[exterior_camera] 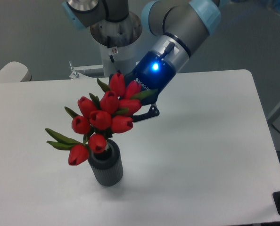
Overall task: Pick up the flowers from the vase
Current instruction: 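Lift the gripped tulips upward out of the grey vase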
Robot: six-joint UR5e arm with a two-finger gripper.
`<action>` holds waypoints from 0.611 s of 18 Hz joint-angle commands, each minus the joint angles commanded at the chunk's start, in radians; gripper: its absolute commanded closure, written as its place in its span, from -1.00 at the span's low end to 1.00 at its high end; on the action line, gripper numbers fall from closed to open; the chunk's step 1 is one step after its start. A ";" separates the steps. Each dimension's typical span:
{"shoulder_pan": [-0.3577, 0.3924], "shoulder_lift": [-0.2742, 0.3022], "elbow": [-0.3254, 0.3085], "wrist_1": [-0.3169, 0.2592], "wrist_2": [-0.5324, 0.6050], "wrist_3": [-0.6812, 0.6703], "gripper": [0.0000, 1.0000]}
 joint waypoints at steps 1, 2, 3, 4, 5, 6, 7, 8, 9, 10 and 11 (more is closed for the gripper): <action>0.000 0.002 0.012 0.000 -0.002 -0.020 0.53; 0.000 0.003 0.018 0.000 -0.002 -0.031 0.54; 0.002 0.003 0.028 0.000 -0.002 -0.032 0.53; 0.003 0.002 0.032 0.000 -0.002 -0.032 0.53; 0.014 0.002 0.032 0.000 -0.002 -0.028 0.53; 0.034 0.002 0.034 0.000 0.000 -0.025 0.53; 0.052 0.002 0.037 0.000 0.000 -0.022 0.53; 0.070 0.000 0.040 0.000 0.000 -0.019 0.53; 0.084 -0.008 0.046 0.000 0.000 -0.017 0.53; 0.093 -0.014 0.049 0.000 0.001 -0.011 0.53; 0.104 -0.024 0.057 0.000 0.004 0.000 0.53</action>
